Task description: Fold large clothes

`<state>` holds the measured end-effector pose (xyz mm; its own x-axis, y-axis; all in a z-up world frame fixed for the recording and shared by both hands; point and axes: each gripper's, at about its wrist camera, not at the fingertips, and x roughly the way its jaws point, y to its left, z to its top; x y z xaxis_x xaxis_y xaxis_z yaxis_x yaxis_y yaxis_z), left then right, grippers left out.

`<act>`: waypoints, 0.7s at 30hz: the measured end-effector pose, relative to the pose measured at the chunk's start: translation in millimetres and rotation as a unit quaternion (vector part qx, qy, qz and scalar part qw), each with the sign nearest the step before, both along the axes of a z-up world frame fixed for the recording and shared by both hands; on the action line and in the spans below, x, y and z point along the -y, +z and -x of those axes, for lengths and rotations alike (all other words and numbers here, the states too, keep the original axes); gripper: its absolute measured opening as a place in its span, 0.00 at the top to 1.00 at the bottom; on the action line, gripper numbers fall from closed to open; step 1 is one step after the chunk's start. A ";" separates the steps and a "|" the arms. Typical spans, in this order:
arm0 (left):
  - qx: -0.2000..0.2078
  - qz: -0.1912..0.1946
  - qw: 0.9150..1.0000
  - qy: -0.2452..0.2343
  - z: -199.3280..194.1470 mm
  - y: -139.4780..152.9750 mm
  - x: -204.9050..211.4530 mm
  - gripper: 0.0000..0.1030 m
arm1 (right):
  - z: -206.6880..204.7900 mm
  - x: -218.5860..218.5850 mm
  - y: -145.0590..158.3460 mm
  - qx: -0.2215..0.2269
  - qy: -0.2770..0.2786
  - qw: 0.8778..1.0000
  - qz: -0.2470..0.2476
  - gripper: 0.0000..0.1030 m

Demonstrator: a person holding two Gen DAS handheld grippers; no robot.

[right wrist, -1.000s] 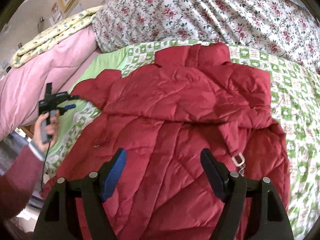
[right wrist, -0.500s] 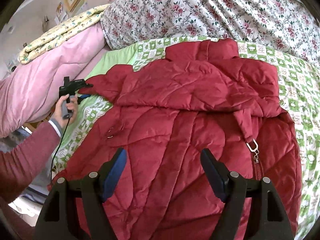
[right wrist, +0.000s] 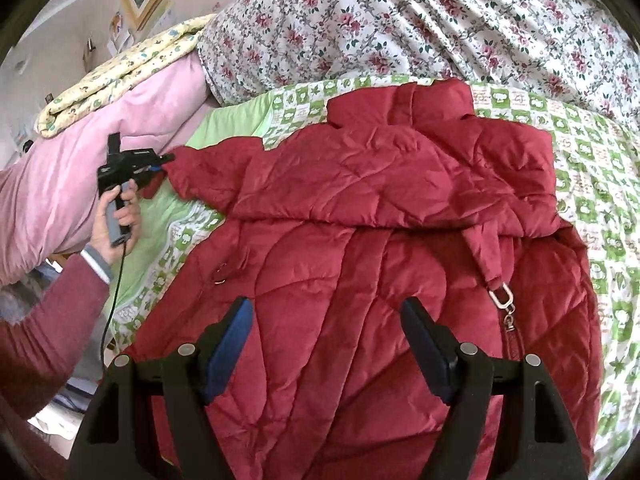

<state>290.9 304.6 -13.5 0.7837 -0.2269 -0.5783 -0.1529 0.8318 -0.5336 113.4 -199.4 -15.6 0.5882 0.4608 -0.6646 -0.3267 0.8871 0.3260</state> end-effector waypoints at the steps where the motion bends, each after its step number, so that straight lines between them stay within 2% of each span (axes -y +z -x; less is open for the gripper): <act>1: 0.009 -0.006 1.000 -0.013 4.1 6.3 10.4 0.93 | 0.7 1.6 1.4 0.002 -0.002 1.000 -0.001 0.24; 9: 0.063 -0.040 0.993 -0.093 28.8 45.6 87.9 0.93 | 6.5 22.1 10.5 0.011 -0.024 1.000 -0.004 0.24; 15: 0.086 -0.066 0.980 -0.165 43.9 65.2 154.5 0.93 | 6.9 44.7 13.0 0.009 -0.049 0.999 -0.022 0.24; 21: 0.089 -0.098 0.963 -0.235 49.8 68.8 221.4 0.93 | 0.6 64.3 7.4 -0.016 -0.061 0.996 -0.061 0.24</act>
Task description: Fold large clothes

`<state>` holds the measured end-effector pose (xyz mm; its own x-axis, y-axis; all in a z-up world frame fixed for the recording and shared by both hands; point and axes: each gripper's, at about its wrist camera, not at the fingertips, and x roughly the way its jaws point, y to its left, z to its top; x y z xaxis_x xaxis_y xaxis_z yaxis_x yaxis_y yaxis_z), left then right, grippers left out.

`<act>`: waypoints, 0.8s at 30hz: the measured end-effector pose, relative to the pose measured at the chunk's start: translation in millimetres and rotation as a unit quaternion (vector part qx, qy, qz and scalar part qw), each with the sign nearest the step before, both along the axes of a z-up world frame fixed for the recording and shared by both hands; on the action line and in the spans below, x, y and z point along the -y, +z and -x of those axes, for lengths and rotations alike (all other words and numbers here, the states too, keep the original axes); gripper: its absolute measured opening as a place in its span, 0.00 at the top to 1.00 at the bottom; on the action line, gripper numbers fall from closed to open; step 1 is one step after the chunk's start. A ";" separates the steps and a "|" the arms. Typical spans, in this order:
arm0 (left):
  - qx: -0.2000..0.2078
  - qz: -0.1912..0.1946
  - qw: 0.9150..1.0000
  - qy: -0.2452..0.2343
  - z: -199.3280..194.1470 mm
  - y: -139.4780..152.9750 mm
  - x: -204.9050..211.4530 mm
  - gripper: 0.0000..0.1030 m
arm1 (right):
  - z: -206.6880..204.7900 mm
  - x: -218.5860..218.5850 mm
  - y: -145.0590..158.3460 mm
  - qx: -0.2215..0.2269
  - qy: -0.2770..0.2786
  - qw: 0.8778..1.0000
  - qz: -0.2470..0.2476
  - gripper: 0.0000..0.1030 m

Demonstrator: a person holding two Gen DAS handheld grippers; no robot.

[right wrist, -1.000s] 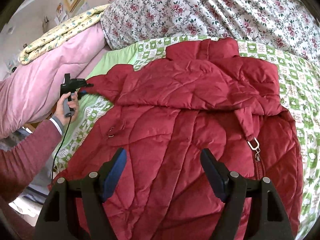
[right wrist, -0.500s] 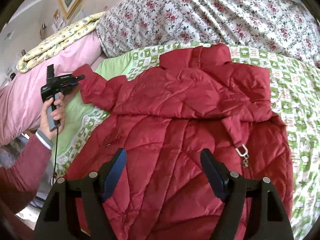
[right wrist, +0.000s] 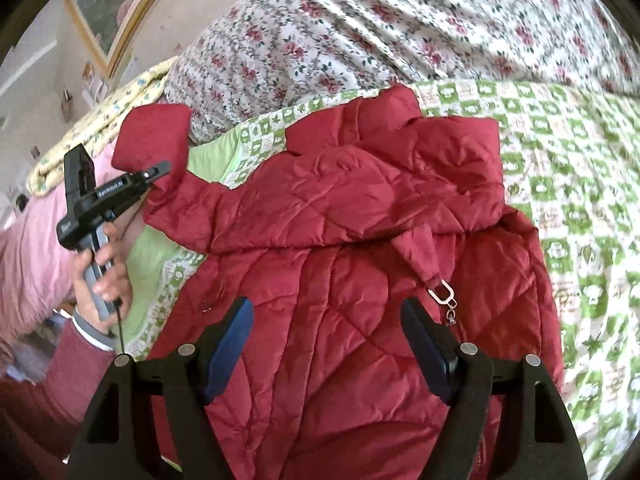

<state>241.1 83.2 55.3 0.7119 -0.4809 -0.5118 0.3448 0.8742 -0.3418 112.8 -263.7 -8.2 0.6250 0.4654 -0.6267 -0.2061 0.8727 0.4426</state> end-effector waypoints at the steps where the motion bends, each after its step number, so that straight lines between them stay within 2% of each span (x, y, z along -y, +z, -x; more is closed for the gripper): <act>1: -0.001 -0.004 1.000 -0.007 0.9 -0.2 8.3 0.93 | -0.2 1.8 -0.8 -0.002 -0.003 1.000 -0.001 0.24; 4: -0.007 -0.028 0.999 -0.028 -0.7 -3.9 39.3 0.93 | -2.4 11.1 -5.0 -0.011 -0.013 1.000 -0.011 0.24; 9: -0.025 -0.037 0.998 -0.054 -6.2 -18.0 74.9 0.93 | -4.9 28.3 -10.2 -0.018 -0.026 0.999 -0.042 0.24; 14: -0.035 -0.063 0.995 -0.075 -8.7 -39.2 109.7 0.93 | -14.3 44.2 -12.0 -0.021 -0.038 0.997 -0.070 0.23; 20: -0.056 -0.065 0.992 -0.097 -9.6 -72.2 141.3 0.93 | -47.8 52.2 -13.4 -0.028 -0.035 0.994 -0.100 0.23; 24: -0.084 -0.062 0.989 -0.101 -17.8 -95.7 155.4 0.94 | -76.6 53.5 -19.7 -0.038 -0.035 0.992 -0.118 0.23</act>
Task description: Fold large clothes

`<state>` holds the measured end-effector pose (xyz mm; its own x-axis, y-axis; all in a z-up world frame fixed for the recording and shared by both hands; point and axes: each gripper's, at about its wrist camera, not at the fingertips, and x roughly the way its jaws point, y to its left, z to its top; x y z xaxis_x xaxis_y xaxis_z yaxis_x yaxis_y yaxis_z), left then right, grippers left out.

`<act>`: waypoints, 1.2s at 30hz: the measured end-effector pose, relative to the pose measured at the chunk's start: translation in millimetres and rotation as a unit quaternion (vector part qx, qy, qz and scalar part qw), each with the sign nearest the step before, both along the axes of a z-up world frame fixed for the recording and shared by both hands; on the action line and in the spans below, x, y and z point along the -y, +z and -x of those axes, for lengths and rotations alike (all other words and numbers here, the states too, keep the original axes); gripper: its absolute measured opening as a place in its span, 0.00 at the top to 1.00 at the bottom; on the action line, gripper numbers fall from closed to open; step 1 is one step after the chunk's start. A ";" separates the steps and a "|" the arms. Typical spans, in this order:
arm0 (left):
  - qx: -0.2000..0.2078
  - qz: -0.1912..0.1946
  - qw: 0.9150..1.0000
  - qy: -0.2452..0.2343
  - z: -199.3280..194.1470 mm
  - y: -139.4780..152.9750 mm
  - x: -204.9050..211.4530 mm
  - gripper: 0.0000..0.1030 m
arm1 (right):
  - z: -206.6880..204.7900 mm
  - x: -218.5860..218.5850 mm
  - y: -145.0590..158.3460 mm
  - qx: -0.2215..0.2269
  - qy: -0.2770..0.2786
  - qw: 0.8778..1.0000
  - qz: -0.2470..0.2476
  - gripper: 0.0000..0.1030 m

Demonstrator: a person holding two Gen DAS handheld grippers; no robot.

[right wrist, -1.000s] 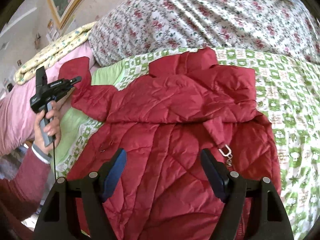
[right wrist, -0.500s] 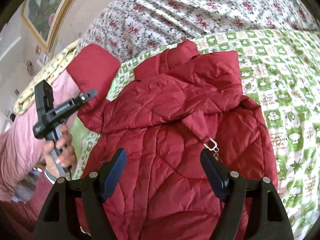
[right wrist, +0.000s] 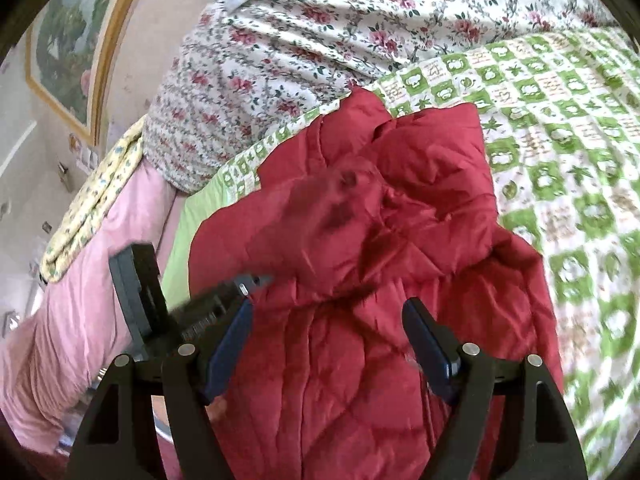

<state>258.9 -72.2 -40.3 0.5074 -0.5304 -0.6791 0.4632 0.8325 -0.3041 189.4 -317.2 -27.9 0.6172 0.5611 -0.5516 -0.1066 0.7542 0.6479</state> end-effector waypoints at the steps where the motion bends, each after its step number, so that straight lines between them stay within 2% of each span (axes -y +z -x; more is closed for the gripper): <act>1: -0.006 0.000 1.000 0.001 -1.7 -5.2 1.7 0.94 | -10.2 0.7 -1.7 -0.002 -0.004 1.000 -0.004 0.23; 6: -0.021 0.013 1.000 0.006 -4.1 -10.7 0.9 0.93 | -50.2 4.6 -12.7 -0.009 -0.016 0.999 -0.027 0.23; 10: -0.029 0.021 0.999 0.011 -4.2 -12.1 0.3 0.93 | -86.4 -0.3 -33.7 -0.043 -0.026 0.998 -0.025 0.27; 11: -0.035 0.023 0.999 0.012 -4.1 -13.0 0.0 0.91 | -91.2 -0.7 -38.0 -0.049 -0.029 0.998 -0.026 0.35; 12: -0.043 0.025 0.999 0.014 -4.6 -13.9 -0.4 0.90 | -98.4 -3.7 -44.6 -0.059 -0.025 0.998 -0.028 0.53; 13: -0.052 0.026 0.998 0.015 -4.6 -14.2 -1.5 0.89 | -103.1 -5.9 -49.4 -0.066 -0.020 0.997 -0.033 0.63; 14: -0.060 0.027 0.998 0.015 -4.8 -14.2 -3.0 0.87 | -105.8 -6.7 -52.4 -0.070 -0.019 0.997 -0.036 0.76; 15: -0.068 0.029 0.997 0.015 -3.6 -13.7 -5.2 0.85 | -107.4 -8.7 -54.6 -0.072 -0.018 0.996 -0.040 0.83; 18: -0.084 0.039 0.996 0.010 3.7 -11.4 -13.9 0.78 | -104.6 -12.2 -47.1 -0.052 -0.025 0.998 -0.023 0.91; 19: -0.085 0.044 0.995 0.009 8.2 -9.6 -18.5 0.76 | -104.5 -12.7 -44.3 -0.048 -0.027 0.998 -0.018 0.91; 21: -0.080 0.047 0.996 0.007 17.1 -4.9 -26.5 0.64 | -102.3 -12.4 -36.2 -0.036 -0.035 0.999 -0.005 0.93; 22: -0.076 0.048 0.996 0.007 21.6 -1.3 -31.2 0.63 | -101.2 -10.7 -32.3 -0.030 -0.038 0.999 0.000 0.93; 26: -0.042 0.044 0.998 0.028 29.6 19.1 -54.7 0.63 | -95.0 0.4 -13.8 -0.003 -0.052 0.999 0.011 0.93; 30: -0.015 0.043 0.996 0.080 11.8 37.6 -84.3 0.63 | -86.2 10.6 1.4 0.018 -0.065 0.996 0.050 0.94; 33: -0.008 0.013 0.993 0.115 -9.4 37.1 -97.0 0.63 | -84.0 16.0 1.3 0.017 -0.073 0.994 0.074 0.94; 36: -0.018 0.000 0.993 0.117 -27.9 23.4 -99.6 0.63 | -88.1 16.4 -10.2 0.007 -0.073 0.993 0.090 0.94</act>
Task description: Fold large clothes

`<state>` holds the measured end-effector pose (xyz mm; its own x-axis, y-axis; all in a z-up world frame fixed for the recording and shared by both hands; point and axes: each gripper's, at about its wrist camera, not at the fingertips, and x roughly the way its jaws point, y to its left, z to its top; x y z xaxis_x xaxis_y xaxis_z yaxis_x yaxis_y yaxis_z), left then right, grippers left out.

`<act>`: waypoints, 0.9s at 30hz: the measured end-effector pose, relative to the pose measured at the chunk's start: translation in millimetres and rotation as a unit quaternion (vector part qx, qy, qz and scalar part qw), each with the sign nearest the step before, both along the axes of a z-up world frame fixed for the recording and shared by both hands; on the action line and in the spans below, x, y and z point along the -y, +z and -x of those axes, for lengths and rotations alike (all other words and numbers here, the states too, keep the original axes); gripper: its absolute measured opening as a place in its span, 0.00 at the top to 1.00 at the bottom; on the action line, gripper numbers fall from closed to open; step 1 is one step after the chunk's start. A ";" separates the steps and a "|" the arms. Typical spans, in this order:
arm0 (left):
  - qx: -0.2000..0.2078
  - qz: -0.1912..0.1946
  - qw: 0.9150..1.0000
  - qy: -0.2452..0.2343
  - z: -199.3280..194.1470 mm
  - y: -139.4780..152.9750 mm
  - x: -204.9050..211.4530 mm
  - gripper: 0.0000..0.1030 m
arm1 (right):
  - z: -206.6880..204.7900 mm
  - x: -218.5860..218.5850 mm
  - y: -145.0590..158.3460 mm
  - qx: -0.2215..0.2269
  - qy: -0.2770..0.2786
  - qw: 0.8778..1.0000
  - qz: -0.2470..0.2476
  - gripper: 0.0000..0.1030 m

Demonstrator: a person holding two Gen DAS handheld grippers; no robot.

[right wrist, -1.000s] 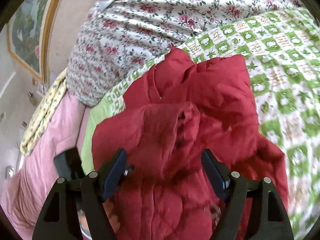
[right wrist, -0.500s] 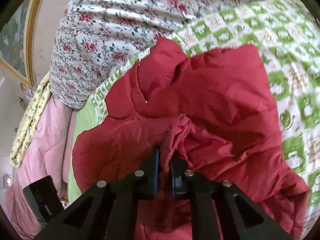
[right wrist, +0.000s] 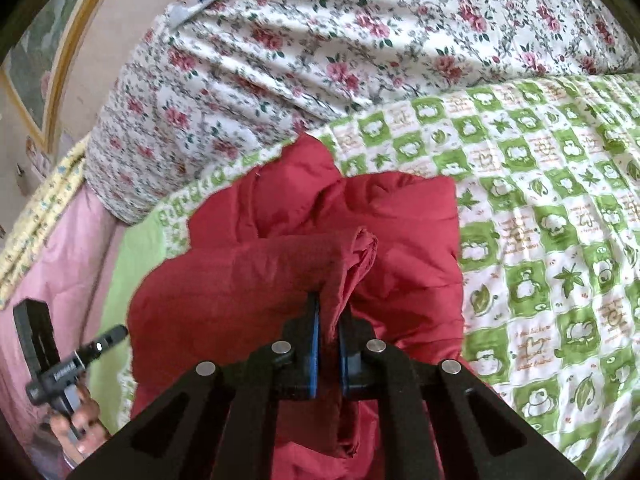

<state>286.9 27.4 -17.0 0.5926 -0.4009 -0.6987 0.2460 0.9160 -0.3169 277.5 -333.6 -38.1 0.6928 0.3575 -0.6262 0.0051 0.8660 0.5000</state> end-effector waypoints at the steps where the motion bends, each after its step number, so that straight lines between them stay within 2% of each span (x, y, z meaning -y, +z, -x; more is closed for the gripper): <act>1: -0.009 -0.005 1.000 0.000 -6.9 -8.5 0.4 0.63 | -0.8 -0.5 -3.6 -0.002 0.000 1.000 0.002 0.94; 4: -0.036 -0.028 0.999 0.007 -18.6 -33.1 2.1 0.63 | -2.5 -3.6 -14.6 0.000 -0.001 1.000 0.013 0.93; 6: -0.043 -0.020 0.999 0.007 -19.9 -43.8 -0.6 0.64 | -2.5 -6.5 -18.7 -0.005 -0.001 1.000 0.022 0.92; 8: -0.044 -0.019 0.999 0.010 -19.2 -51.0 -0.5 0.64 | -1.7 -7.9 -18.9 -0.009 -0.006 0.999 0.034 0.82; 10: -0.042 -0.029 0.999 0.010 -17.4 -55.5 3.5 0.64 | 2.9 -8.3 -10.5 -0.012 -0.027 0.998 0.051 0.79; 11: -0.040 -0.034 0.999 0.010 -16.3 -57.0 5.6 0.64 | 7.7 -9.9 -2.7 -0.005 -0.041 0.997 0.061 0.79; 13: -0.037 -0.038 0.999 0.011 -15.1 -59.0 7.2 0.64 | 24.3 -18.6 23.1 0.046 -0.058 0.994 0.075 0.77; 15: -0.037 -0.037 0.999 0.013 -15.4 -60.1 6.4 0.64 | 30.9 -33.4 38.5 0.076 -0.039 0.994 0.075 0.66; 16: -0.038 -0.036 0.999 0.014 -16.0 -60.0 6.6 0.64 | 30.2 -41.0 41.2 0.078 -0.023 0.994 0.075 0.64; 19: -0.032 -0.040 0.999 0.018 -15.7 -60.5 7.4 0.64 | 21.6 -66.4 35.3 0.057 0.013 0.994 0.088 0.65; 22: -0.026 -0.051 0.998 0.019 -14.6 -61.2 10.5 0.64 | 7.7 -82.6 14.0 0.018 0.033 0.994 0.105 0.67; 25: -0.021 -0.050 0.998 0.023 -11.8 -58.2 8.5 0.64 | -7.3 -80.5 -17.4 -0.040 0.013 0.988 0.150 0.69; 27: -0.007 -0.031 0.999 0.025 -3.8 -47.6 1.8 0.64 | -11.9 -71.9 -31.1 -0.054 -0.001 0.987 0.151 0.68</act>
<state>290.7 25.6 -64.6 0.6011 -0.3276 -0.7290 0.1963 0.9447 -0.2626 289.4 -261.7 -69.3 0.6171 0.1410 -0.7742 0.0464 0.9756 0.2146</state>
